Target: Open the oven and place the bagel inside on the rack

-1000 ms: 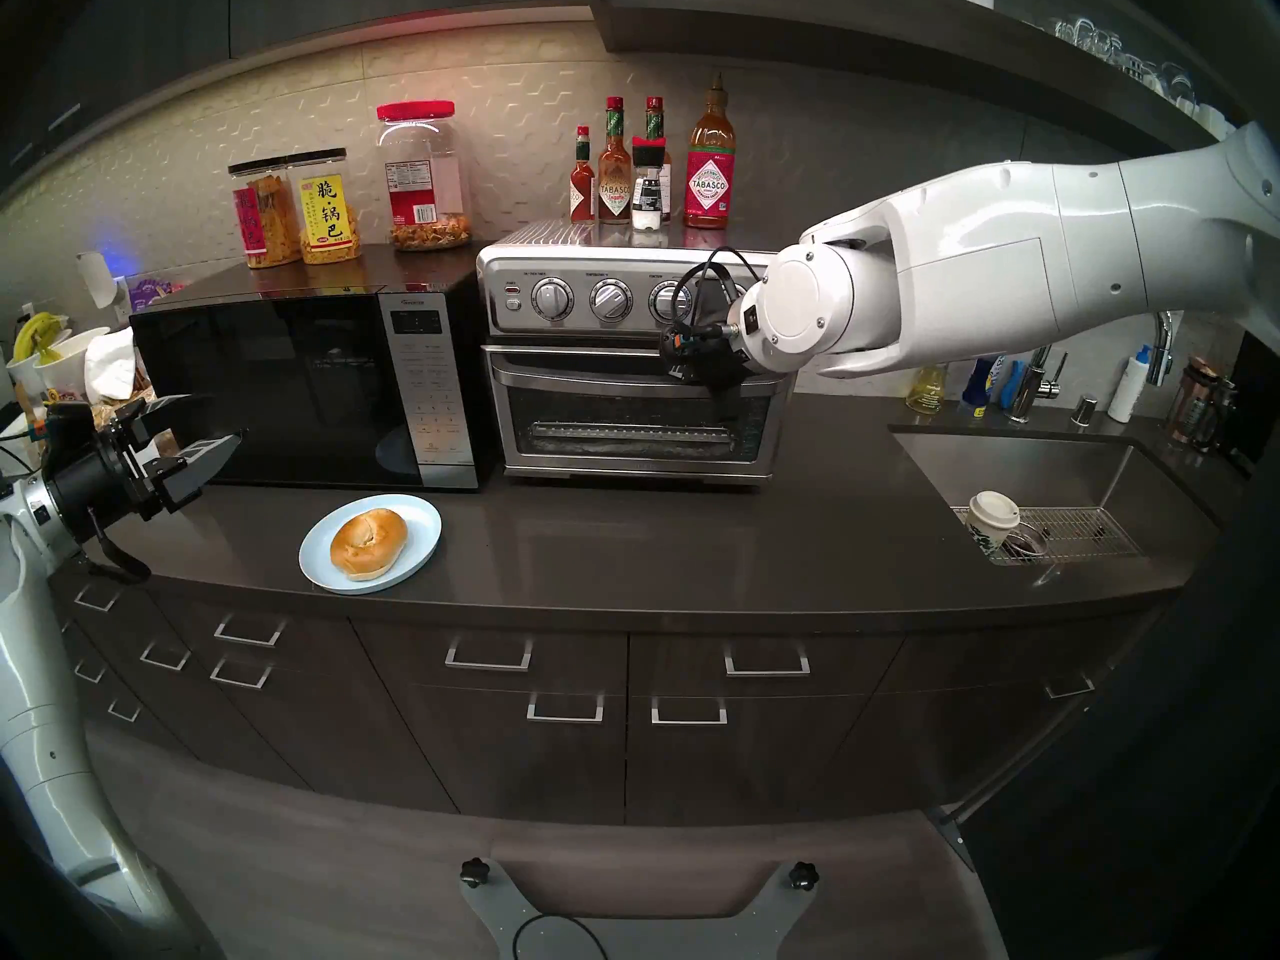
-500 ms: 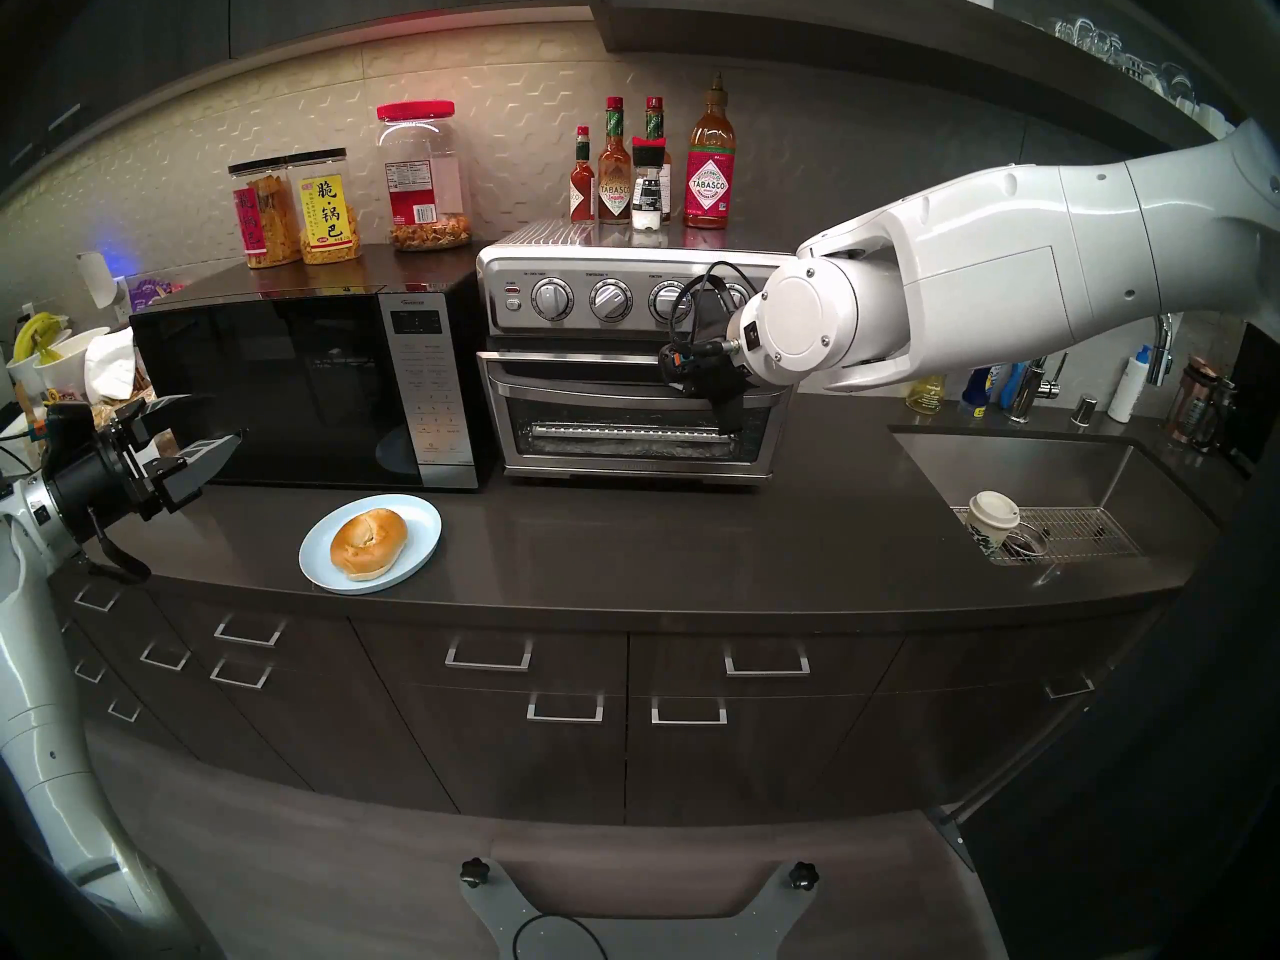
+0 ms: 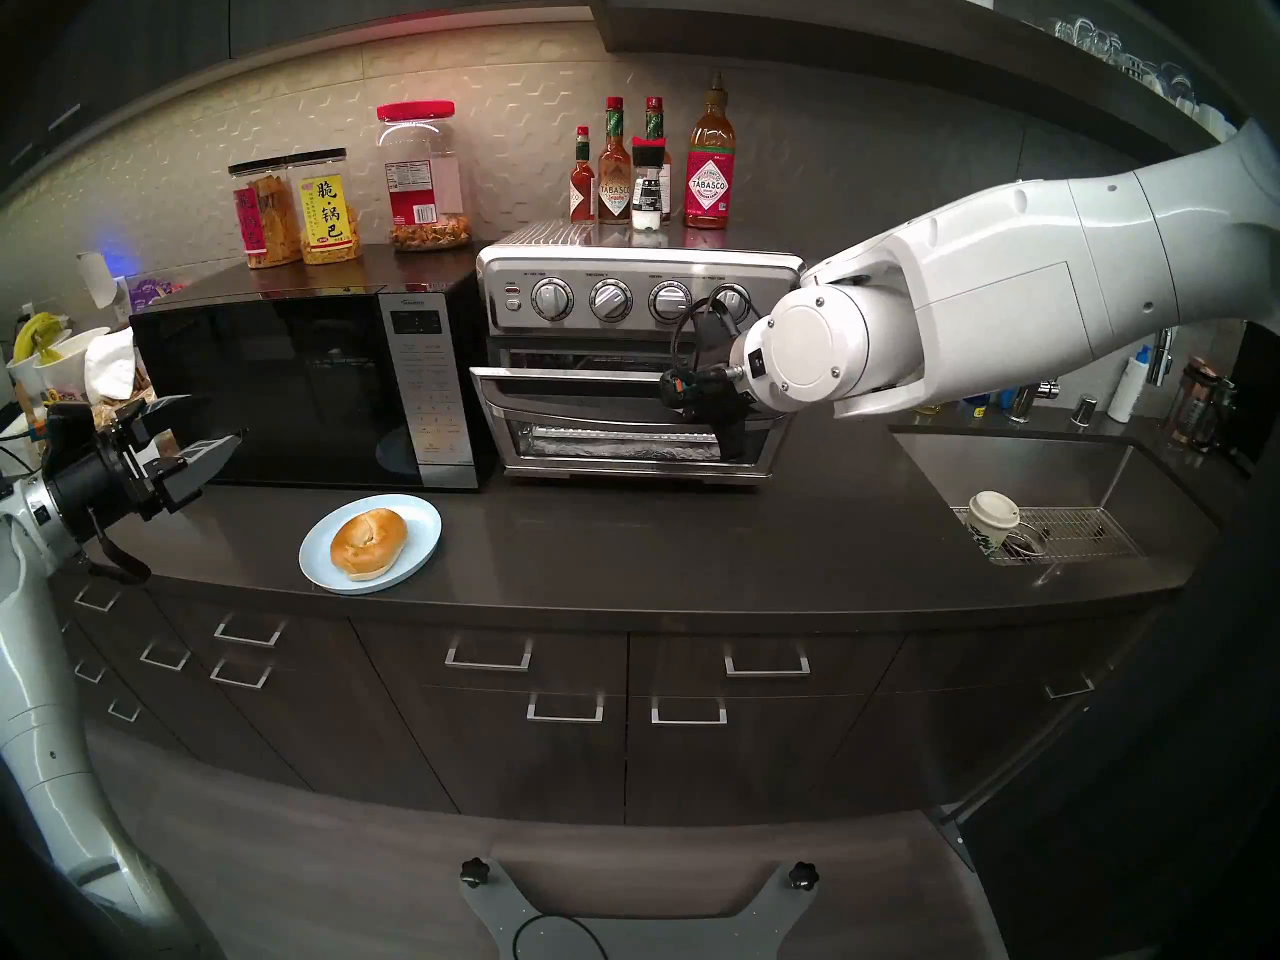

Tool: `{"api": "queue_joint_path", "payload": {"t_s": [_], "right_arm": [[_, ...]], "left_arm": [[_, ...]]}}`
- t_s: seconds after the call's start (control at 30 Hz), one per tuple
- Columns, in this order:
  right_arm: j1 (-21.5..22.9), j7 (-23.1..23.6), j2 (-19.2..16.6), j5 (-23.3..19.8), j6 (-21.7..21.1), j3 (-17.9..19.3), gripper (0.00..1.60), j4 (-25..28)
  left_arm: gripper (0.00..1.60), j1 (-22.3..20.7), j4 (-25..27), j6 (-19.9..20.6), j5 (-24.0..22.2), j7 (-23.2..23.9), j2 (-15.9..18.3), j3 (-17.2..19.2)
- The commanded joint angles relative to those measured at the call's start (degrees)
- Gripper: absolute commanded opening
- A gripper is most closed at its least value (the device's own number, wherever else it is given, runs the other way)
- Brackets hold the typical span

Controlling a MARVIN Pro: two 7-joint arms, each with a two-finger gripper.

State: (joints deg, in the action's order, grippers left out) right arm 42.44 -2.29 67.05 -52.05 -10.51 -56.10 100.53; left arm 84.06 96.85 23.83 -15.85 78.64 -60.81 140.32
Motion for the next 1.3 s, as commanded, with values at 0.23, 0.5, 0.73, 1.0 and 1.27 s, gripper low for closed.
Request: {"api": "queue_joint_path", "payload": {"t_s": [0.23, 0.5, 0.73, 1.0, 1.27], "right_arm": [[-6.4, -7.9, -0.8, -2.6, 1.5, -10.2, 0.00, 5.2], [-9.2, -16.1, 0.4, -3.3, 4.4, -11.4, 0.00, 4.8], [-13.9, -22.1, 1.0, -3.6, 5.9, -12.1, 0.00, 4.0], [-19.7, -28.8, -0.7, -3.5, 5.8, -11.3, 0.00, 2.9], [-27.0, -39.3, -0.7, -2.3, 7.3, -11.7, 0.00, 1.3]], "left_arm": [[1.60, -0.3, 0.5, -0.1, -0.2, 0.1, 0.2, 0.1], [1.60, -0.3, 0.5, -0.1, -0.2, 0.1, 0.2, 0.1], [1.60, -0.4, 0.5, -0.1, -0.1, 0.1, 0.2, 0.1], [1.60, -0.4, 0.5, -0.1, -0.2, 0.1, 0.2, 0.2], [1.60, -0.4, 0.6, -0.1, -0.2, 0.2, 0.2, 0.2]]}}
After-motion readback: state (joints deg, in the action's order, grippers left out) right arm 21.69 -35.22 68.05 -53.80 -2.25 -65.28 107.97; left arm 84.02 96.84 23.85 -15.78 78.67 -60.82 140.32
